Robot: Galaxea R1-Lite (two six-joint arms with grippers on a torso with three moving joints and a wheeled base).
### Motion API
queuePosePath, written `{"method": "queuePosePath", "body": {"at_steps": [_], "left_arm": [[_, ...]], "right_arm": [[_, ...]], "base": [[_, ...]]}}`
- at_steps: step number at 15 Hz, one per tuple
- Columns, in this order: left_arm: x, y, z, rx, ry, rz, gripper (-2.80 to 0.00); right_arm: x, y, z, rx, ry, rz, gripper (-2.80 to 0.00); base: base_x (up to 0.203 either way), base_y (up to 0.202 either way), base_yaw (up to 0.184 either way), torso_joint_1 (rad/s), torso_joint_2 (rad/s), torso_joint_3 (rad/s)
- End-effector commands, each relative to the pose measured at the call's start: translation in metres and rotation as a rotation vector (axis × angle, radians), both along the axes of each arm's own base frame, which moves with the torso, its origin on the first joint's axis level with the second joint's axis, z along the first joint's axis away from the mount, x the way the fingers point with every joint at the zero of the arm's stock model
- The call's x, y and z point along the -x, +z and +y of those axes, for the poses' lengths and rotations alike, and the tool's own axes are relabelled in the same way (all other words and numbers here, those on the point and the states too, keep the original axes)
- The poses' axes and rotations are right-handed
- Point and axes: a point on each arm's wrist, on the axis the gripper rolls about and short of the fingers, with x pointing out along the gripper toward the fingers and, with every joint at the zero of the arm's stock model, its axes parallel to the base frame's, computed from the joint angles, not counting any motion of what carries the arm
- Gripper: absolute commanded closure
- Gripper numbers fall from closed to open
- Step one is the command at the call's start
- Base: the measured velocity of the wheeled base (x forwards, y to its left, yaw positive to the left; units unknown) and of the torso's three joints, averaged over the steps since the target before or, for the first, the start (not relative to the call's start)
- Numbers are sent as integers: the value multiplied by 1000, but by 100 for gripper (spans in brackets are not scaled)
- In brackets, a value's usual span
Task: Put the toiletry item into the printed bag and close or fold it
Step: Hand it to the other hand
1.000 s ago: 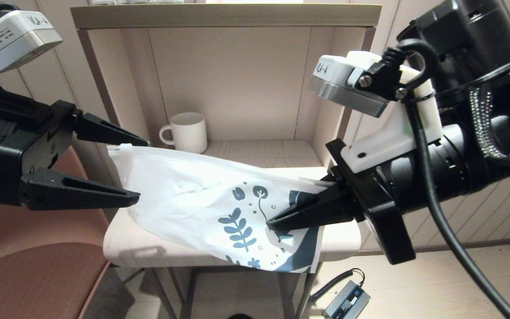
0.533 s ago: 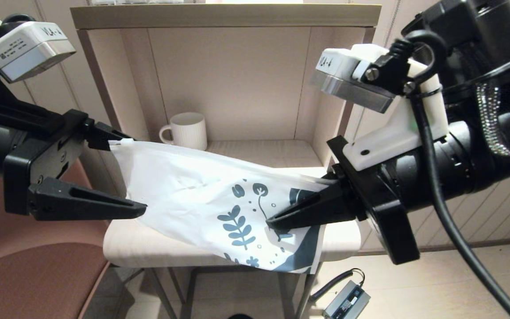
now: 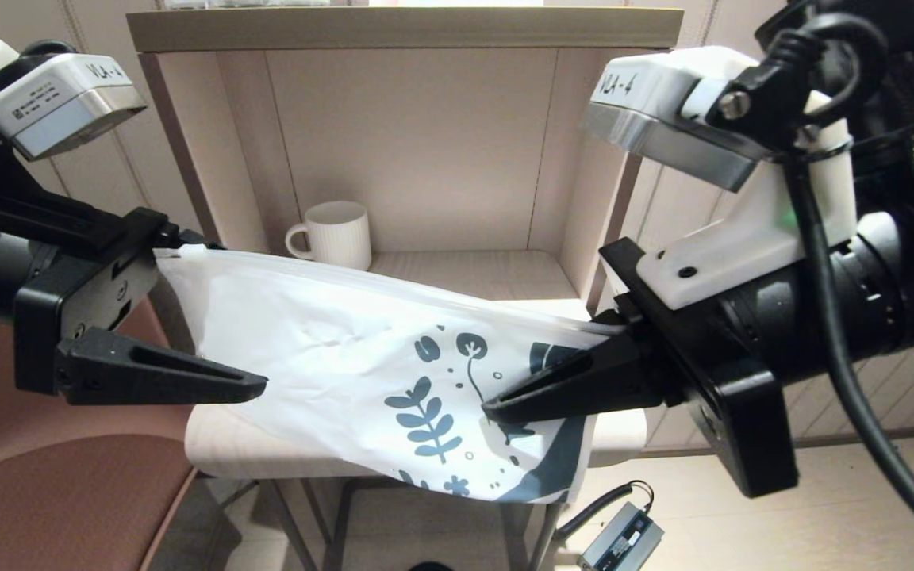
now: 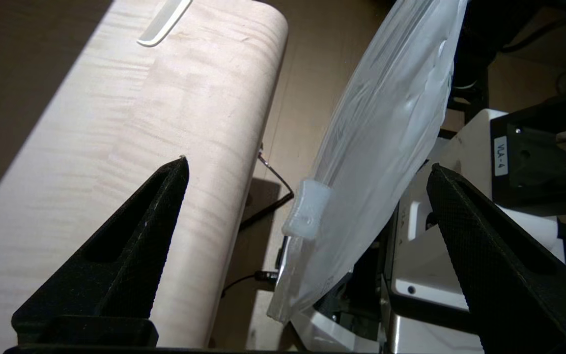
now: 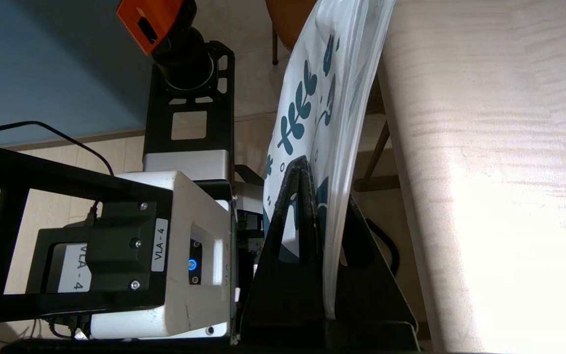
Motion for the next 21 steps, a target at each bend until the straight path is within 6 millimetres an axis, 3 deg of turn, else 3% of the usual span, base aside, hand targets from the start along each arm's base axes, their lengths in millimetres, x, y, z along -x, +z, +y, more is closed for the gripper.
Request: {"method": "queuePosePath", "body": {"at_steps": [1,4,5,21], "left_arm": [[-1,-1,-1,3,-8,5,-280],[-1,-1,-1,6,-13,8,-280],[-1,-1,-1,6,-13,9,0],[8,-3,-1,89,-94,39,0]], "right_arm": [[2,0,0,0,10,1,0],[1,0,1,-1,10,0,0],[0,0,2,1,10,2,0],[0,-1,1,3,7,1,0]], "base": [[0,0,0,0,0,0],[0,0,0,0,0,0],[0,0,0,0,0,0],[0,0,0,0,0,0]]}}
